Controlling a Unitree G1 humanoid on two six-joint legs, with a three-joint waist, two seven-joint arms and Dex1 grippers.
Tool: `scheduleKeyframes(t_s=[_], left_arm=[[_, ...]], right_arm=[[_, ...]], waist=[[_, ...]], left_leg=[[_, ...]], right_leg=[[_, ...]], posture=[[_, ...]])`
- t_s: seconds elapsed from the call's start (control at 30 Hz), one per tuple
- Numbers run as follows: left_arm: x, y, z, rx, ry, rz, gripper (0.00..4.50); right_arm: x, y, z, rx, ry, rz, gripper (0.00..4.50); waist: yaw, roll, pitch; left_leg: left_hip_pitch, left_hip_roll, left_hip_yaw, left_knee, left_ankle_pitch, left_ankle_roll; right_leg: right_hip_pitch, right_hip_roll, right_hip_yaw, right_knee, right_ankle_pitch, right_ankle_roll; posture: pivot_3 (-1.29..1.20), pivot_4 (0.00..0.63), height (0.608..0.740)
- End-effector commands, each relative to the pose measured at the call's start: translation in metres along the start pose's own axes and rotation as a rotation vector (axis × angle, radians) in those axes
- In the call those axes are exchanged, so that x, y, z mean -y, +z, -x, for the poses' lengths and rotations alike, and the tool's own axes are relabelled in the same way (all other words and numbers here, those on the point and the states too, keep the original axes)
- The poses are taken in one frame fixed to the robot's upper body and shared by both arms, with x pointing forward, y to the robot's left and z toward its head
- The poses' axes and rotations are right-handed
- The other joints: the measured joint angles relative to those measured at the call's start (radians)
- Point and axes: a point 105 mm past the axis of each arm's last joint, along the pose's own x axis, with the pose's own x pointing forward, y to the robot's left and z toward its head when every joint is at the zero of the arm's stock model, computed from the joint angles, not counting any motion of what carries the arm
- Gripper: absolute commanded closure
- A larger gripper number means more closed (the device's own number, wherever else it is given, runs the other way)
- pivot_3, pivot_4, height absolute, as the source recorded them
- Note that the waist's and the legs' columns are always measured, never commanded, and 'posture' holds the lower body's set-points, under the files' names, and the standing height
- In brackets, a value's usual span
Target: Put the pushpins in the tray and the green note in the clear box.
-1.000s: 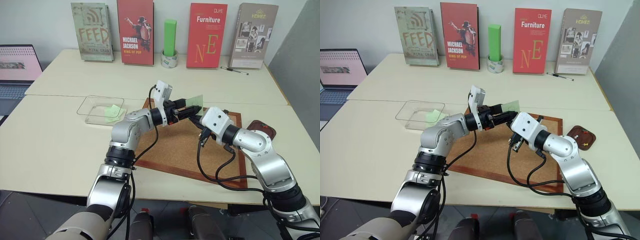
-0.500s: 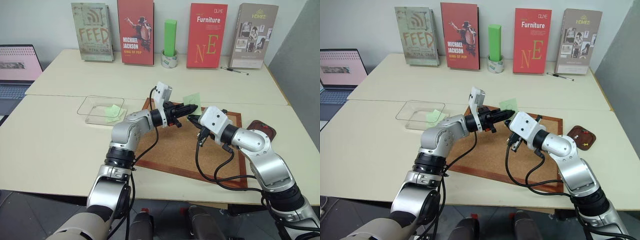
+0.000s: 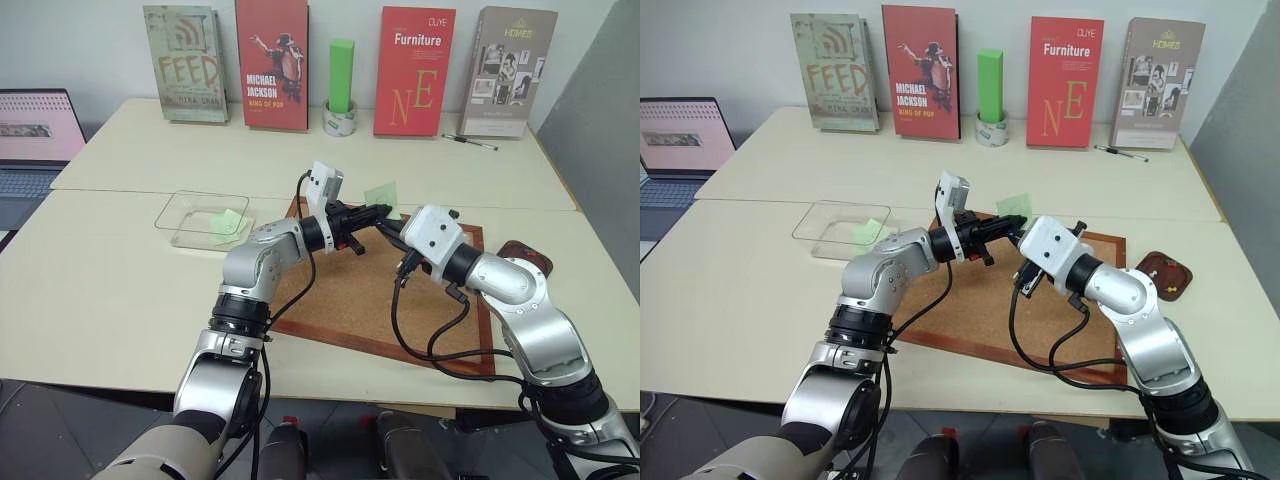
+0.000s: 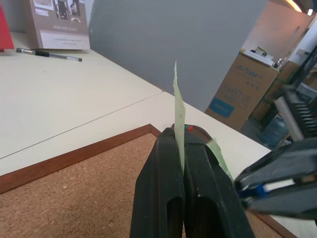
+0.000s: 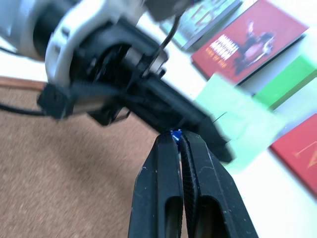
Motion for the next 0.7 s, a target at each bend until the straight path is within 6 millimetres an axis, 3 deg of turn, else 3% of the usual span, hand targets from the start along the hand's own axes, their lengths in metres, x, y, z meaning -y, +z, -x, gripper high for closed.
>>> scheduleKeyframes(t_s=[0.03,0.17,0.27,0.5,0.7], left_arm=[[0.002,0.006,-0.002,0.013,-0.005,-0.046,4.49],[-0.001,0.005,-0.002,0.010,0.008,-0.052,4.49],[-0.001,0.007,-0.003,0.013,0.011,-0.056,4.49],[0.006,0.004,0.006,-0.009,0.012,-0.121,4.49],[0.012,-0.004,0.012,-0.037,0.009,-0.160,4.49]], right_arm=[[0.011,0.021,0.012,0.076,-0.065,0.018,4.50],[0.018,0.024,0.021,0.076,-0.105,0.004,4.50],[0.031,0.014,0.034,0.019,-0.173,-0.005,4.50],[0.073,-0.081,0.101,-0.454,-0.384,0.035,4.50],[0.088,-0.134,0.119,-0.619,-0.454,-0.016,4.50]], waist=[[0.000,0.000,0.000],[0.000,0.000,0.000],[0.001,0.000,0.000],[0.014,0.000,0.000],[0.007,0.000,0.000]], left_leg=[[0.000,0.000,0.000,0.000,0.000,0.000],[0.000,0.000,0.000,0.001,0.000,0.000],[0.000,0.000,0.000,0.001,0.000,0.000],[0.000,-0.001,0.000,0.001,0.000,0.000],[0.003,0.000,0.001,0.001,0.000,0.000]], right_leg=[[0.000,0.000,0.000,0.000,0.000,0.000],[0.000,0.000,0.000,0.000,0.000,0.000],[0.001,0.000,0.000,0.000,0.000,0.000],[0.001,-0.001,0.001,-0.001,0.000,0.000],[0.002,0.000,0.001,0.002,0.000,0.000]], posture=[[0.00,0.150,0.740],[0.00,0.150,0.740],[0.00,0.150,0.740],[0.00,0.150,0.740],[0.00,0.150,0.740]])
